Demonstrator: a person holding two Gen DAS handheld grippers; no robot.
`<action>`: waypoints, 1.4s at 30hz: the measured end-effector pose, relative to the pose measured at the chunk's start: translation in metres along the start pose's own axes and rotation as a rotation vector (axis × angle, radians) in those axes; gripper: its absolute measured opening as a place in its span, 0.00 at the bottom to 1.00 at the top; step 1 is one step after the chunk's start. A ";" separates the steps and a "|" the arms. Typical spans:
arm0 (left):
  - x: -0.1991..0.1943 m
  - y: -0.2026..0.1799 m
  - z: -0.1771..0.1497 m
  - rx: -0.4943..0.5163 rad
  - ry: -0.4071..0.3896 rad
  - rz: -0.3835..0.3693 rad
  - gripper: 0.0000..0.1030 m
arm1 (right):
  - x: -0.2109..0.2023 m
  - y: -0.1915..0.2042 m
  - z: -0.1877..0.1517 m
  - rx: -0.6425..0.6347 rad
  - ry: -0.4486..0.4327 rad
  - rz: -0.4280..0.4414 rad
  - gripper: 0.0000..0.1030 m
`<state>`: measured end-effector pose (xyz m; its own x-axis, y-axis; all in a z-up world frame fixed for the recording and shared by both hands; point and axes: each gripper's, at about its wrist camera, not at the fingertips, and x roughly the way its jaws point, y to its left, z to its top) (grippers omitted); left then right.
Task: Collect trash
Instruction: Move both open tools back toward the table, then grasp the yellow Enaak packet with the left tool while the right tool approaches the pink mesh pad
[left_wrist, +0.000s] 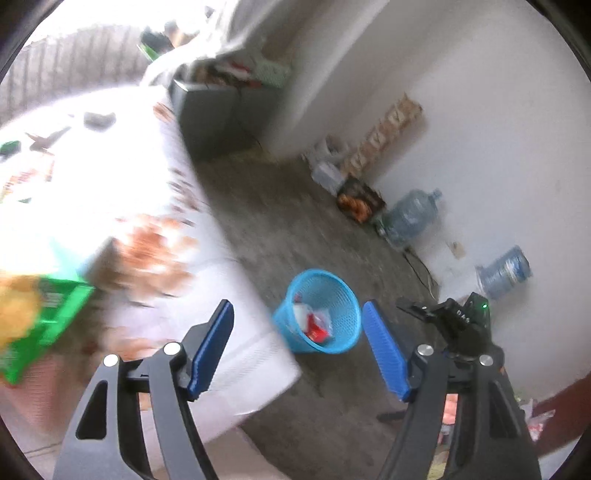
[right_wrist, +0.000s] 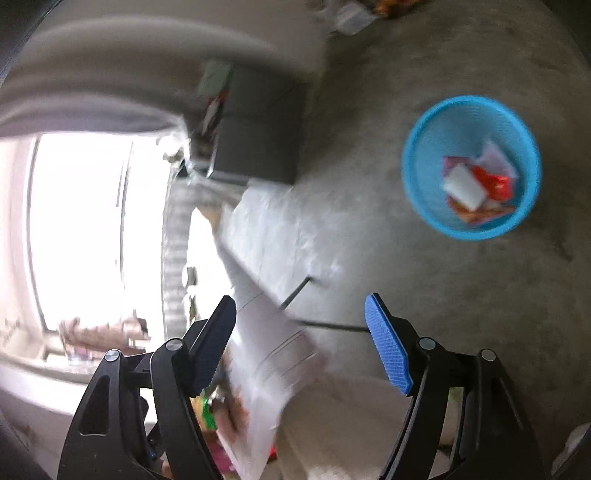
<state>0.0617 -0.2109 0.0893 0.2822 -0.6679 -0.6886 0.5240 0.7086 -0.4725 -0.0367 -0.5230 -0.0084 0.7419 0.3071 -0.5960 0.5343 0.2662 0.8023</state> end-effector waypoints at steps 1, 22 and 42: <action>-0.010 0.008 0.000 -0.005 -0.017 0.005 0.70 | 0.007 0.013 -0.004 -0.032 0.017 0.004 0.67; -0.201 0.220 0.019 -0.260 -0.329 0.198 0.71 | 0.180 0.220 -0.117 -0.546 0.358 -0.001 0.67; -0.025 0.383 0.146 -0.364 0.158 0.258 0.51 | 0.227 0.221 -0.102 -0.509 0.387 -0.144 0.65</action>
<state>0.3728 0.0432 0.0060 0.2253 -0.4366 -0.8710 0.1292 0.8995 -0.4175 0.2083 -0.3016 0.0302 0.4272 0.5171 -0.7417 0.2883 0.6996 0.6538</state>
